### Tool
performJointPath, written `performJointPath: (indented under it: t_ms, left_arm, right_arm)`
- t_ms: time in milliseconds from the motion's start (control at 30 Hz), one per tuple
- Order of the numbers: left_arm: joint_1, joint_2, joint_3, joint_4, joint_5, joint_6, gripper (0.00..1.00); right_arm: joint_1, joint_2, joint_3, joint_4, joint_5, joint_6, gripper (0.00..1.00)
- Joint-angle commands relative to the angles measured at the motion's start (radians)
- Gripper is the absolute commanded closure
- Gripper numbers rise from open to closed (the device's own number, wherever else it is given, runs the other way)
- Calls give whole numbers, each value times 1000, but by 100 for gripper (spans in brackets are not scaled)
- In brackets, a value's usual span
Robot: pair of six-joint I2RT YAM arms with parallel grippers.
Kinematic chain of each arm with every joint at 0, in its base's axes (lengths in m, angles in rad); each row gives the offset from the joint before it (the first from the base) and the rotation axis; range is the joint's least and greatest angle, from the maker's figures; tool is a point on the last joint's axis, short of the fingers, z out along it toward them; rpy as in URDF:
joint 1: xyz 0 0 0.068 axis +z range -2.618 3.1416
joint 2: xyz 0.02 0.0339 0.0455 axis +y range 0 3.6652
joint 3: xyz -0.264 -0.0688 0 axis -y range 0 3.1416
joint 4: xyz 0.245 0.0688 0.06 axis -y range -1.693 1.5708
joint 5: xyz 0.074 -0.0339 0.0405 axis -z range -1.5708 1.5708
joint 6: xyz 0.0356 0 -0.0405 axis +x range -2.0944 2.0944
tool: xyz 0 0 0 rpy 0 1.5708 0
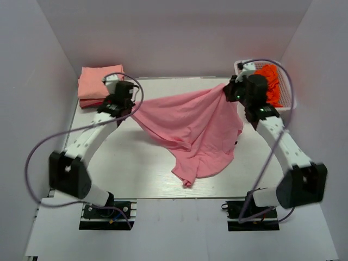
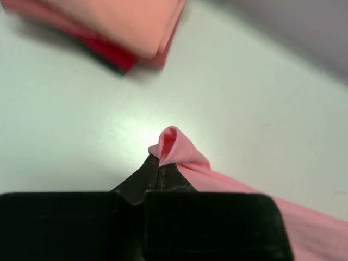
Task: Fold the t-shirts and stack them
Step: Flatten out the tshirt
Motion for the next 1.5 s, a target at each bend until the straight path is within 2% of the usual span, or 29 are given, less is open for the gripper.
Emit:
performJointPath:
  t_ms: [0, 33, 67, 133, 167, 200, 233, 333, 367, 433, 467, 500, 533, 567, 700, 800, 867, 900, 967, 1100, 1167, 1200, 1300, 1400, 1433, 1467]
  left_arm:
    - [30, 200, 51, -57, -25, -62, 100]
    - [40, 255, 77, -57, -25, -62, 100]
    - [40, 359, 103, -57, -25, -62, 100]
    - [52, 459, 206, -72, -25, -72, 100]
    - [63, 505, 281, -72, -35, -72, 100]
    - [75, 550, 322, -88, -36, -72, 100]
    - [75, 635, 362, -108, -36, -61, 100]
    - [97, 789, 577, -157, -26, -40, 100]
    - [107, 823, 621, -172, -8, -39, 97]
    - [107, 884, 714, -233, 33, -13, 61]
    - [107, 927, 785, -247, 49, 17, 31]
    - [107, 940, 812, -256, 67, 33, 15]
    - [107, 940, 827, -266, 67, 45, 2]
    - [98, 940, 827, -266, 81, 77, 0]
    - [78, 851, 763, -244, 102, 114, 0]
    - [60, 729, 654, -200, 208, 158, 0]
    - [43, 638, 556, -148, 274, 197, 0]
    - [19, 615, 529, -137, 326, 212, 0]
    - [-17, 584, 464, -114, 386, 238, 0]
    - [-142, 575, 413, -114, 486, 333, 0]
    - [-222, 575, 393, -114, 564, 367, 5]
    - [-245, 584, 371, -90, 599, 387, 11]
    - [-319, 609, 346, -80, 720, 474, 16]
    - [-373, 624, 323, -53, 733, 534, 23]
    - [-384, 635, 332, -53, 710, 534, 32]
    - [-393, 648, 346, -65, 680, 534, 37]
  right_arm:
    - [-9, 152, 76, 83, 33, 7, 100]
    - [-12, 277, 97, 83, 48, 4, 100]
    - [-9, 322, 186, 74, 56, -16, 100]
    - [-9, 446, 254, 42, 79, -30, 100]
    - [-10, 531, 370, -3, 79, -34, 100]
    - [-10, 615, 409, -18, 114, -42, 100]
    - [-9, 651, 445, -32, 116, -54, 100]
    - [-12, 830, 701, -66, 100, -71, 100]
    - [-12, 931, 737, -93, 94, -77, 96]
    - [-9, 975, 832, -127, 94, -79, 64]
    - [-9, 1023, 899, -150, 94, -79, 53]
    - [-6, 1027, 909, -162, 94, -79, 30]
    - [-5, 1025, 903, -163, 94, -84, 17]
    - [-4, 1012, 871, -161, 59, -87, 10]
    - [2, 877, 741, -123, 27, -73, 10]
    - [4, 721, 638, -121, -35, -38, 10]
    - [8, 667, 503, -112, -42, 7, 10]
    - [8, 586, 437, -117, -38, 21, 10]
    - [5, 539, 325, -123, -24, 83, 10]
    - [-2, 361, 91, -159, 121, 191, 10]
    - [-2, 275, 9, -202, 186, 232, 10]
    - [-4, 260, -34, -221, 220, 245, 10]
    - [-16, 189, -134, -259, 275, 297, 10]
    - [-28, 146, -197, -277, 300, 311, 10]
    - [-30, 143, -203, -279, 300, 309, 10]
    - [-39, 137, -205, -293, 300, 309, 10]
